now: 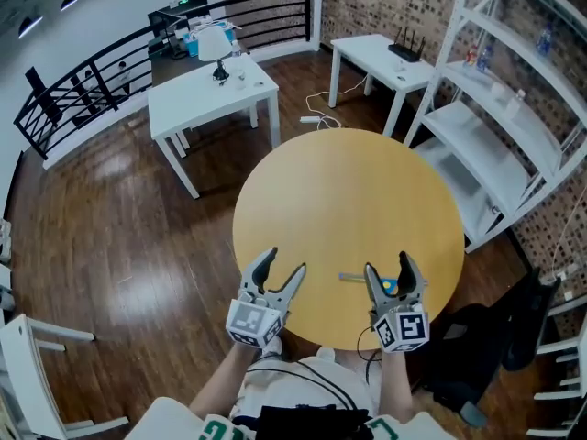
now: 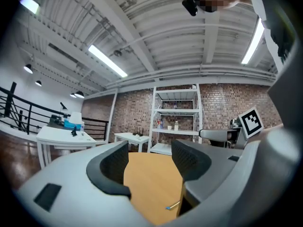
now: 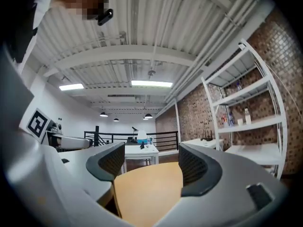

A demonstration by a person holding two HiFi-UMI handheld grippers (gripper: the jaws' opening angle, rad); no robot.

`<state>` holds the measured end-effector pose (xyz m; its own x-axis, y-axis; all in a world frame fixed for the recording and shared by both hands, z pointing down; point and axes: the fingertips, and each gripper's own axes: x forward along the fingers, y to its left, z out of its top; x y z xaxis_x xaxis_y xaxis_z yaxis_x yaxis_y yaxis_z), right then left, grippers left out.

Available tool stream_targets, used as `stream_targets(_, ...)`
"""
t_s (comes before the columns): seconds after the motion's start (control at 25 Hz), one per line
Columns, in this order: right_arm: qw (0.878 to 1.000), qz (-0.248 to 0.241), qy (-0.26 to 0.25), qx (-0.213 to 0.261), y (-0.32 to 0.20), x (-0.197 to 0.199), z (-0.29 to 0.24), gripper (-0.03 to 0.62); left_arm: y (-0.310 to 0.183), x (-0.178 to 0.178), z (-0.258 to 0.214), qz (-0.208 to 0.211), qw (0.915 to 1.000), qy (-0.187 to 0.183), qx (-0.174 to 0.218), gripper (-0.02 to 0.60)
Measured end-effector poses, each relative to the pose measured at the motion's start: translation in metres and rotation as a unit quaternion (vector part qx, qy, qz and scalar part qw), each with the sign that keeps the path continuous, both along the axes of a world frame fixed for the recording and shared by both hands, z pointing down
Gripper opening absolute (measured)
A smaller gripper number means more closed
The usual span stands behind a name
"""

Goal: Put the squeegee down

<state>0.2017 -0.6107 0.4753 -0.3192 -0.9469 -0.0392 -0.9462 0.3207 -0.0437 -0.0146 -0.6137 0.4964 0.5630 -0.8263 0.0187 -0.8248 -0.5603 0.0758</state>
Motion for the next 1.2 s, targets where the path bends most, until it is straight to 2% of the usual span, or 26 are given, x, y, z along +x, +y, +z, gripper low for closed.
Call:
stream_targets(0.08,0.999,0.013,0.033,0.017,0.0,-0.007,-0.011,0.382,-0.002,-0.007,-0.007,-0.011,0.9998,-0.009,0.015,0.279)
stream_targets(0.16,0.998,0.027,0.05,0.016,0.0,-0.011,-0.015,0.379,-0.002,-0.014,-0.014,-0.021,0.9994,-0.014,0.026,0.279)
stream_targets(0.32,0.999,0.013,0.05,0.012,0.0,-0.023,-0.016,0.373,0.004,-0.022,-0.028,-0.033,0.9991,-0.002,0.028,0.279)
stream_targets(0.48,0.999,-0.011,0.052,0.006,0.004,-0.041,-0.018,0.371,0.008,-0.037,-0.02,-0.046,0.9987,-0.01,0.022,0.279)
stream_targets(0.6,0.998,-0.014,0.06,0.009,0.006,-0.047,-0.019,0.371,0.012,-0.032,-0.034,-0.048,0.9987,0.014,0.007,0.279)
stream_targets(0.76,0.998,-0.023,0.056,-0.006,0.013,-0.057,-0.013,0.371,0.017,-0.038,-0.015,-0.046,0.9986,-0.016,0.02,0.279)
stream_targets(0.92,0.998,-0.027,0.058,-0.014,0.017,-0.057,-0.003,0.371,0.02,-0.04,-0.016,-0.064,0.9978,-0.003,0.015,0.279)
stream_targets(1.2,0.998,-0.027,0.058,-0.021,0.022,-0.053,0.002,0.371,0.021,-0.044,-0.014,-0.062,0.9979,-0.013,0.016,0.279)
